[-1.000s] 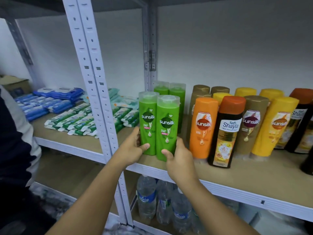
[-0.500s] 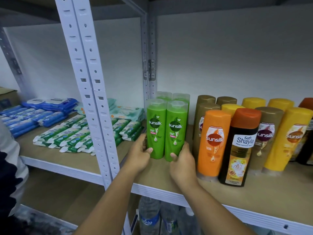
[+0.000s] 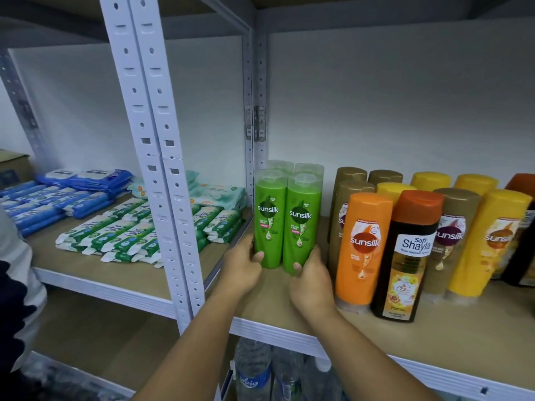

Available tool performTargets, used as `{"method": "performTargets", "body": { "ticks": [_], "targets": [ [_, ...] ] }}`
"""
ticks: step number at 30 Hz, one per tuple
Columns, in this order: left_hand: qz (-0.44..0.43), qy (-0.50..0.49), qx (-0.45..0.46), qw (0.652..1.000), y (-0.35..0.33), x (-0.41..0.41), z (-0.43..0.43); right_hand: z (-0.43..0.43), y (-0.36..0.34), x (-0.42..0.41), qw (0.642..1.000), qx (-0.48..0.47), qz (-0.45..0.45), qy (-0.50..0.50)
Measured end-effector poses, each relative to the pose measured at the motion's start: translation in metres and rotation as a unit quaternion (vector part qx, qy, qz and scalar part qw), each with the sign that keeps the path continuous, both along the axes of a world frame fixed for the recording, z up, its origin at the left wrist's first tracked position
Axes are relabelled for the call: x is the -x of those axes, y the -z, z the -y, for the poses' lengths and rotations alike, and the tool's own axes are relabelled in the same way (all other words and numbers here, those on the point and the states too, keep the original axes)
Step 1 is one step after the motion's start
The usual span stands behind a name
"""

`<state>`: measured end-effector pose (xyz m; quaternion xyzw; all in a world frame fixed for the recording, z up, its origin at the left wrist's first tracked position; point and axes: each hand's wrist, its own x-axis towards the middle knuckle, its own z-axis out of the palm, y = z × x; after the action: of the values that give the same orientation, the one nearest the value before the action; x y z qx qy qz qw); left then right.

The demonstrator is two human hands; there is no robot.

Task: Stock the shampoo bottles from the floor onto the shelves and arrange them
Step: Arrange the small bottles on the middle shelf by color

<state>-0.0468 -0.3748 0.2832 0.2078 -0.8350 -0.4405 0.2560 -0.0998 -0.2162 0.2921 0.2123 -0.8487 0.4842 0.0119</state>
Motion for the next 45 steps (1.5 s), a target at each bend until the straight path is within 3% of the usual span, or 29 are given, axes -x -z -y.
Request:
{"method": "performTargets", "body": {
  "ticks": [6,11,17,21,28,33,41,45],
  "targets": [
    [0.122,-0.01,0.139,0.983,-0.017,-0.035,-0.036,-0.022,0.001,-0.023,0.99,-0.117,-0.024,-0.079],
    [0.206,0.04,0.217,0.953,-0.017,-0.061,-0.069,-0.064,0.0,-0.04,0.948,-0.24,-0.109,-0.18],
    [0.18,0.104,0.262,0.942,-0.013,-0.074,-0.114,-0.127,0.001,-0.043,0.886,-0.309,-0.193,-0.288],
    [0.164,0.109,0.269,0.943,-0.012,-0.081,-0.143,-0.184,-0.011,-0.044,0.894,-0.303,-0.176,-0.279],
    [0.124,0.065,0.162,0.977,-0.026,-0.071,-0.179,-0.254,-0.023,-0.026,0.946,-0.253,-0.122,-0.164],
    [0.045,0.032,0.0,0.998,-0.03,-0.049,-0.185,-0.261,-0.018,-0.006,0.991,-0.099,-0.068,-0.06],
    [-0.002,0.076,-0.098,0.992,-0.031,-0.011,-0.179,-0.23,-0.017,0.027,0.997,0.017,0.002,-0.077],
    [0.013,0.089,-0.073,0.993,-0.032,-0.002,-0.181,-0.223,-0.021,0.039,0.996,0.008,0.012,-0.092]
  ]
}}
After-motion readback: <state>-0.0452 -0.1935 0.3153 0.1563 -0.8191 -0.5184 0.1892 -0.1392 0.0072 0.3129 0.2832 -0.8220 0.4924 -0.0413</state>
